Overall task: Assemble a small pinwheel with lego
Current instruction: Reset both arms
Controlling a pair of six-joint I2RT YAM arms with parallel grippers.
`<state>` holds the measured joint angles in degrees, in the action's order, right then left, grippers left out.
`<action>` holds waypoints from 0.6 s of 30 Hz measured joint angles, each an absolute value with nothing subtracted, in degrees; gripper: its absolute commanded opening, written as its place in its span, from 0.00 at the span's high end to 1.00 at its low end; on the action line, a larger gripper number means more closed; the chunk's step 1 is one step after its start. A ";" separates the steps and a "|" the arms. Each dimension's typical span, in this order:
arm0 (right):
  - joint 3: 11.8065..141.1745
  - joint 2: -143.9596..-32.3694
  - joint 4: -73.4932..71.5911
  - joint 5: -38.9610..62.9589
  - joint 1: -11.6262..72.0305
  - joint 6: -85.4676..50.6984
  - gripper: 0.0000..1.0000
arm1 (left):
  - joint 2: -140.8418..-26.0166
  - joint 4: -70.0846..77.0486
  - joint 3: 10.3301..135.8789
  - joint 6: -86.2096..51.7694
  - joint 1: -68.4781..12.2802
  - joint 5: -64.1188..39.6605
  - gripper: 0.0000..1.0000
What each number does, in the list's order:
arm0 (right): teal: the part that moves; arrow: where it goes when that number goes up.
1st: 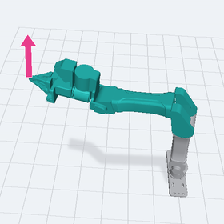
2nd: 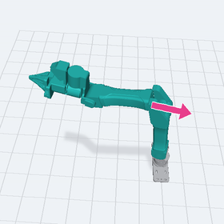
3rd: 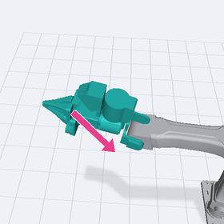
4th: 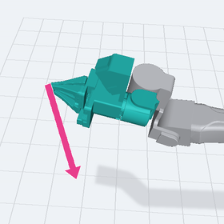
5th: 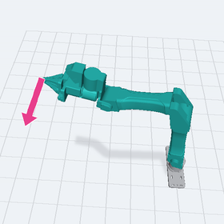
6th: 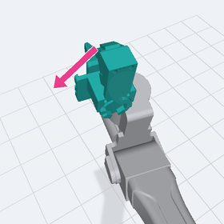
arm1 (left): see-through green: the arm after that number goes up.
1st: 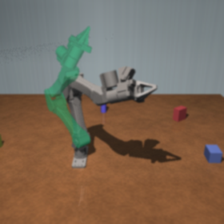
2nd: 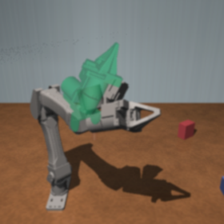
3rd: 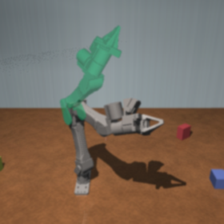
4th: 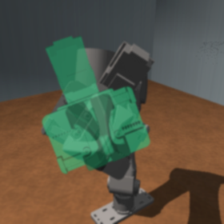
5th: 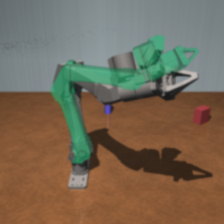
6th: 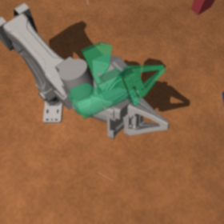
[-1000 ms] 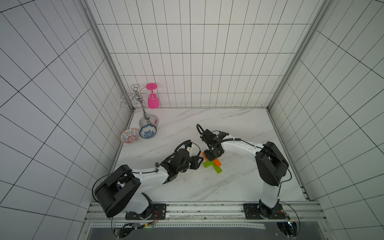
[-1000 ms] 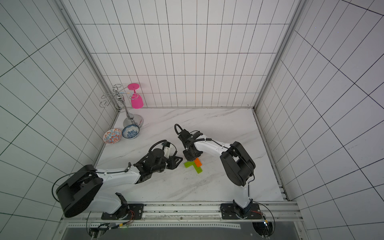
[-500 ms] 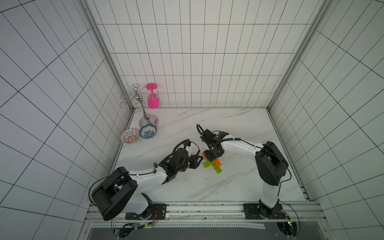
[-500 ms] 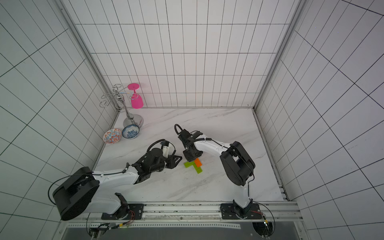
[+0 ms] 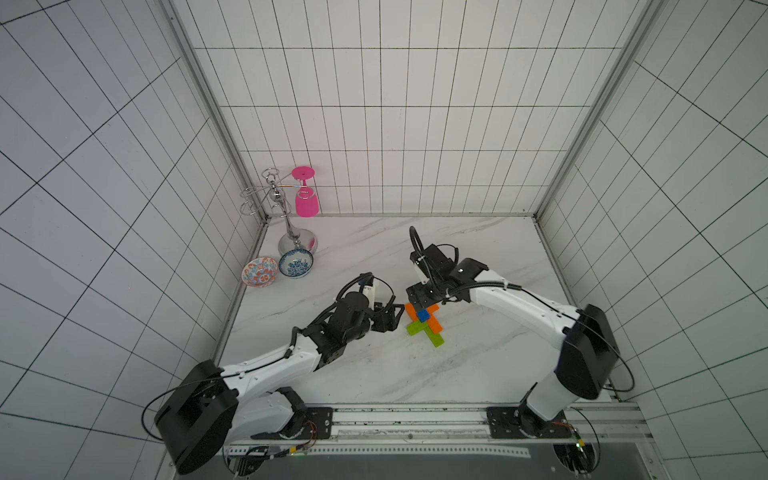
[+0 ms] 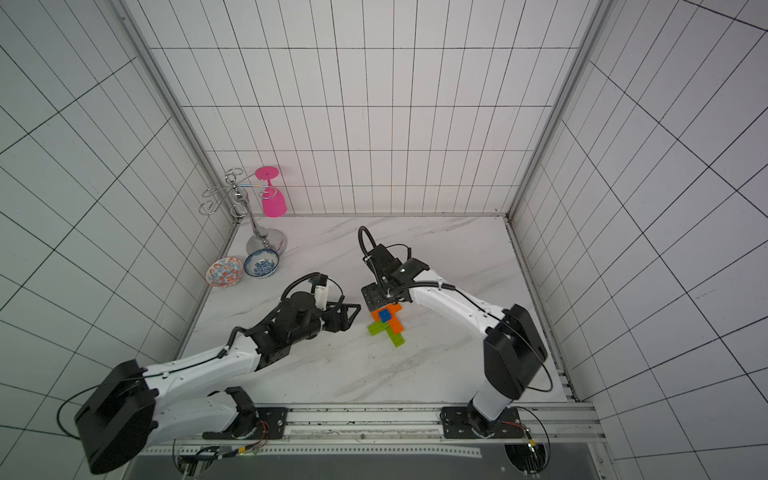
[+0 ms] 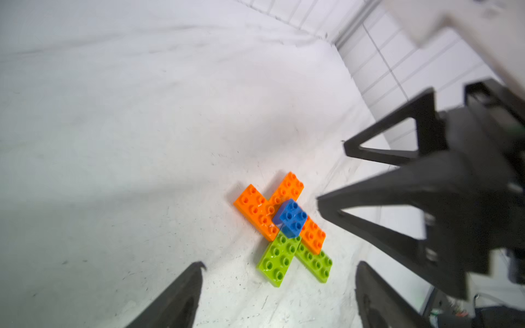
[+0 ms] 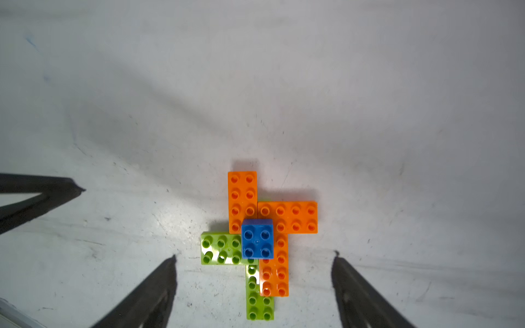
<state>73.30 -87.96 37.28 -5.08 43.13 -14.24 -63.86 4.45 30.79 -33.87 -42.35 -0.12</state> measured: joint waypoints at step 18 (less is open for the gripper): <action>33.65 -65.58 -6.74 -31.88 20.75 2.66 0.01 | -55.40 29.41 8.14 -0.43 -18.57 29.08 0.02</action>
<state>33.65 -65.58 -6.74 -31.88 20.75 2.66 -55.40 29.41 8.14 -0.43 -18.57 29.08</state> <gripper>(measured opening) 0.987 0.974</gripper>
